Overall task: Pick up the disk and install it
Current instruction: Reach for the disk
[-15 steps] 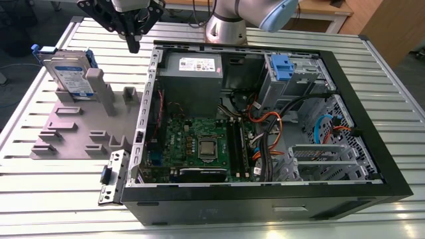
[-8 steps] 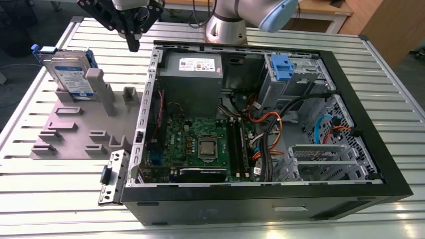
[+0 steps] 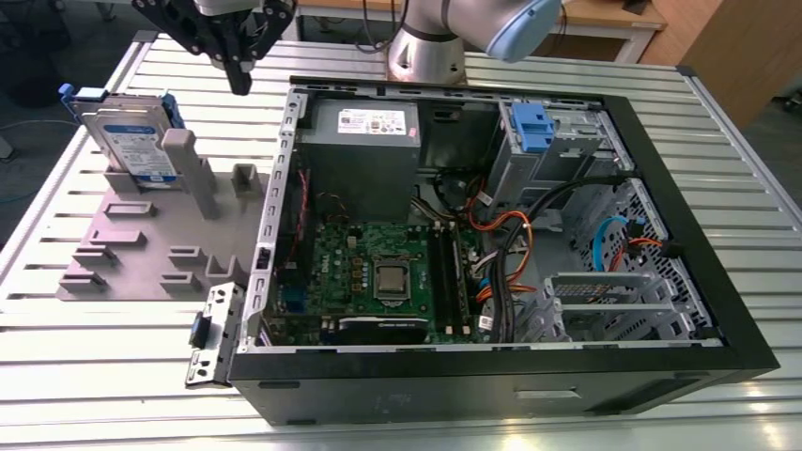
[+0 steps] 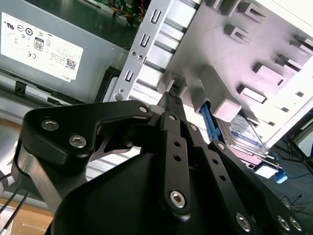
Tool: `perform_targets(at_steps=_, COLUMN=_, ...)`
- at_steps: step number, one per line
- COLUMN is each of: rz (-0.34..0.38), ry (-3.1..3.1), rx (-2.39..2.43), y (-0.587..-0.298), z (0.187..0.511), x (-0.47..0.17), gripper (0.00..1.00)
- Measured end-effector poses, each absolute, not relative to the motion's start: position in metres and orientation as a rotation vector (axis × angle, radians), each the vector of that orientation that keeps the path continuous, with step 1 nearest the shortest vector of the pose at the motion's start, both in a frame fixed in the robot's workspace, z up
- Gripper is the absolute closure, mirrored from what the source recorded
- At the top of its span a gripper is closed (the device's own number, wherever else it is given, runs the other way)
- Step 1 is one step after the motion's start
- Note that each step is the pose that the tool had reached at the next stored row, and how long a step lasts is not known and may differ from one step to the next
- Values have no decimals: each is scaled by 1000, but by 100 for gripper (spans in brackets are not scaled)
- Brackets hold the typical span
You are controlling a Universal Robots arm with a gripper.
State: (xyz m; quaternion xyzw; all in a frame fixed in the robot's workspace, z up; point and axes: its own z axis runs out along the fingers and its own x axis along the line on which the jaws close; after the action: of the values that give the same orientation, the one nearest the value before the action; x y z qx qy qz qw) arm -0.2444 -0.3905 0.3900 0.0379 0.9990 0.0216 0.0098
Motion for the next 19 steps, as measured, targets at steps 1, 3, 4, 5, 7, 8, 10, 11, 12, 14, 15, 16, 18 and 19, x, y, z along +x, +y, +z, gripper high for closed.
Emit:
perform_targets(at_steps=1, rz=67, ry=3119, rx=118, y=-390, z=390, x=-246, gripper=89)
perform_targets(at_steps=3, rz=67, ry=3119, rx=118, y=-390, z=390, x=-248, gripper=89)
perform_targets(at_steps=4, rz=67, ry=3119, rx=118, y=-390, z=390, x=-249, gripper=89)
perform_targets(at_steps=5, rz=68, ry=3119, rx=118, y=-390, z=390, x=-249, gripper=89)
perform_targets(at_steps=7, rz=67, ry=3119, rx=118, y=-390, z=390, x=-250, gripper=89)
perform_targets(at_steps=8, rz=67, ry=3119, rx=118, y=-390, z=390, x=-250, gripper=89)
perform_targets(at_steps=10, rz=67, ry=3119, rx=118, y=-390, z=390, x=-250, gripper=89)
perform_targets(at_steps=11, rz=67, ry=3119, rx=118, y=-390, z=390, x=-250, gripper=89)
perform_targets(at_steps=12, rz=67, ry=3119, rx=118, y=-390, z=390, x=-250, gripper=89)
perform_targets(at_steps=14, rz=68, ry=3119, rx=118, y=-390, z=390, x=-250, gripper=89)
perform_targets(at_steps=15, rz=67, ry=3119, rx=118, y=-390, z=390, x=-250, gripper=89)
perform_targets(at_steps=16, rz=67, ry=3119, rx=119, y=-390, z=390, x=-250, gripper=89)
perform_targets(at_steps=18, rz=67, ry=3119, rx=119, y=-390, z=390, x=-251, gripper=89)
perform_targets(at_steps=19, rz=67, ry=3119, rx=119, y=-390, z=390, x=-252, gripper=89)
